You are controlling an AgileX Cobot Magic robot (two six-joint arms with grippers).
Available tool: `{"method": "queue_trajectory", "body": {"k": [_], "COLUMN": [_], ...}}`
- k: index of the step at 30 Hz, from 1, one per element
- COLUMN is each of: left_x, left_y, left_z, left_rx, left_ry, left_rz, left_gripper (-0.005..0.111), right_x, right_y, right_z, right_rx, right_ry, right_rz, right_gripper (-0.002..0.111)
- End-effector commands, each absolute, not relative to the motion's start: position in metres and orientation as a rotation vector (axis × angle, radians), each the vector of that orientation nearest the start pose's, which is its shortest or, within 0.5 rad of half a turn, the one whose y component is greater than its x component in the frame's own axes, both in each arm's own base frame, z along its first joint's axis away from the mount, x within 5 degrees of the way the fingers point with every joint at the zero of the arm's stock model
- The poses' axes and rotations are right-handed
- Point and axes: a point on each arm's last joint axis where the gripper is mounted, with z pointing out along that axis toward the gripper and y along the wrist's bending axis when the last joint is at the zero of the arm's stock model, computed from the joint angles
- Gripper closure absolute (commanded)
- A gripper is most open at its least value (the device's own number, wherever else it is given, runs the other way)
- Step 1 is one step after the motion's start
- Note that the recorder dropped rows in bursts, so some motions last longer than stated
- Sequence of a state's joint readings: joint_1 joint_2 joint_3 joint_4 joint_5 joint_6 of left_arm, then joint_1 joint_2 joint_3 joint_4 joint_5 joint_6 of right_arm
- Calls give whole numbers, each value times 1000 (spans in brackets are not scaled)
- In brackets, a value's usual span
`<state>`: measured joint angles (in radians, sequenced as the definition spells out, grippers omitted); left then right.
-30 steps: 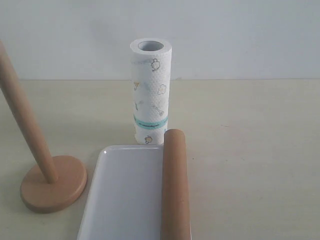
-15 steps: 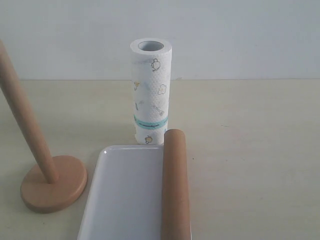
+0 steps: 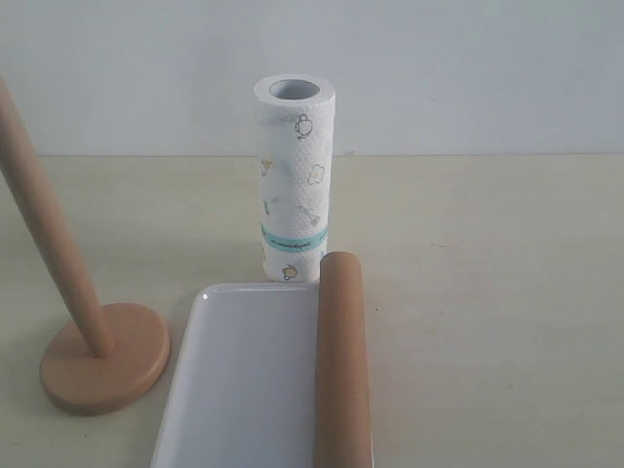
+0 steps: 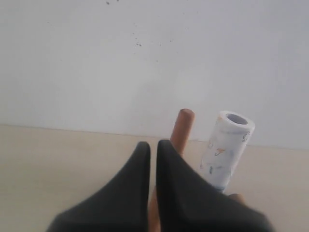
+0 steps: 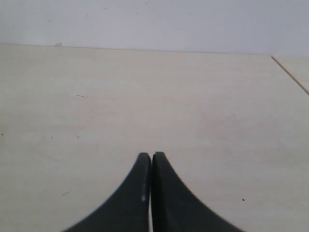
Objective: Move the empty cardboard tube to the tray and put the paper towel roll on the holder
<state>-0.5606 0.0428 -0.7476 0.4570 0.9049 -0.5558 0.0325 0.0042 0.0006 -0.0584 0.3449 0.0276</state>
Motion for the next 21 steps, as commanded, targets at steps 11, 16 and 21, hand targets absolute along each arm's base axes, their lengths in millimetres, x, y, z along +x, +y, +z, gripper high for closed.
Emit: {"method": "queue_trajectory", "body": {"k": [11, 16, 21], "left_x": [-35, -35, -35], "left_y": [31, 31, 31], "left_z": [352, 352, 352], "left_rx": [-176, -176, -172], "left_ry": [1656, 1656, 1653], "left_rz": [-82, -80, -72], "left_gripper": [103, 103, 103], "right_x": [54, 54, 54], "right_y": [0, 0, 0], "right_z": [183, 183, 183], "right_rx": [-42, -42, -42], "right_ry": [1821, 1821, 1821], "right_rz": [-20, -20, -20], "right_gripper": [109, 109, 109]}}
